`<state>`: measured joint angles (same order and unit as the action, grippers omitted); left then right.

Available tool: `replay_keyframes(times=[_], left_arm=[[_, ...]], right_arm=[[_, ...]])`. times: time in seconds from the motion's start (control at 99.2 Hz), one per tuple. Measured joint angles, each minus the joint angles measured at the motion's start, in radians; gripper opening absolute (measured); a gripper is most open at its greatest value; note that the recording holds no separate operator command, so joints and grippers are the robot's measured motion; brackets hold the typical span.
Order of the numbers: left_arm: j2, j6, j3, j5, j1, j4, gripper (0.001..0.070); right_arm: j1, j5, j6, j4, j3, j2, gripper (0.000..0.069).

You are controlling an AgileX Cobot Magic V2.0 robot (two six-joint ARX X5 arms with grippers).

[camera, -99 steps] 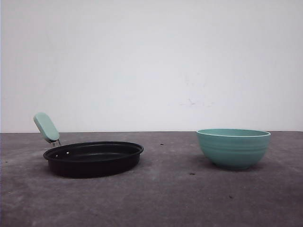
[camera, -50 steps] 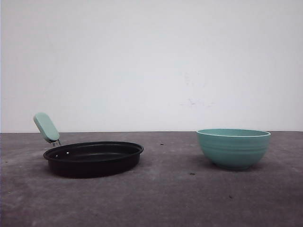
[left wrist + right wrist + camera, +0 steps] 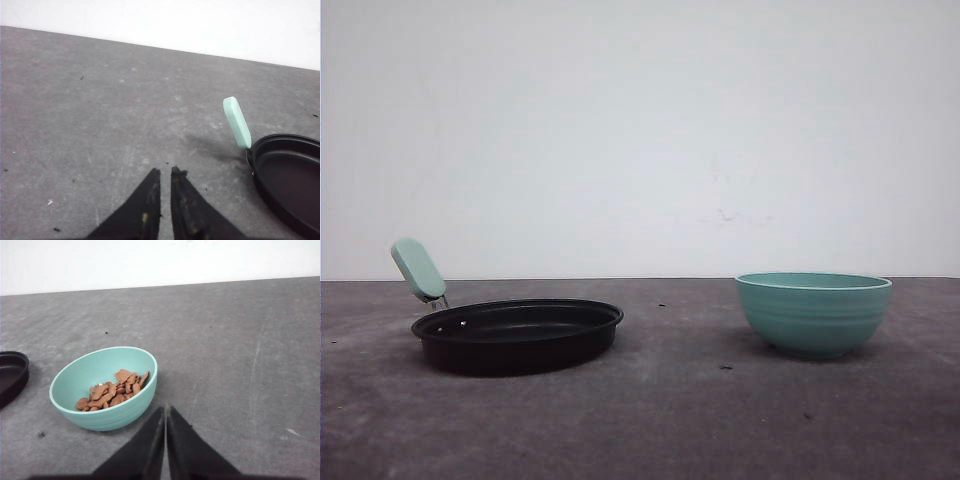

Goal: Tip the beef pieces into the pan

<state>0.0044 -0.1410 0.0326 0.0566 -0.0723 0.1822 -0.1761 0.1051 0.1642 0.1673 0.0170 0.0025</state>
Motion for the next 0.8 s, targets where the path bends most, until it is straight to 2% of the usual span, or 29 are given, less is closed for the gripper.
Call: replay_keyframes(times=[0.262, 0.343, 0.423, 0.555, 0.665, 0.797], left_arm=[[0.000, -0.003, 0.000, -0.001, 0.000, 0.000, 0.0012], [0.000, -0.021, 0.000, -0.002, 0.000, 0.000, 0.0012], [0.000, -0.093, 0.000, -0.013, 0.000, 0.000, 0.0012], [0.000, -0.261, 0.000, -0.039, 0.000, 0.002, 0.0012], [0.000, -0.353, 0.000, -0.128, 0.000, -0.001, 0.0012], [0.000, -0.393, 0.013, -0.315, 0.000, 0.012, 0.0012]], right_arm=[[0.000, -0.056, -0.030, 0.008, 0.000, 0.027, 0.0006], [0.000, -0.050, -0.030, 0.002, 0.000, 0.027, 0.0006], [0.000, -0.040, -0.029, -0.022, 0.000, 0.027, 0.0006], [0.000, 0.007, 0.023, -0.074, 0.000, 0.027, 0.0006], [0.000, 0.058, 0.104, -0.083, 0.000, 0.027, 0.0006], [0.000, 0.061, 0.177, -0.092, 0.000, 0.027, 0.0006]])
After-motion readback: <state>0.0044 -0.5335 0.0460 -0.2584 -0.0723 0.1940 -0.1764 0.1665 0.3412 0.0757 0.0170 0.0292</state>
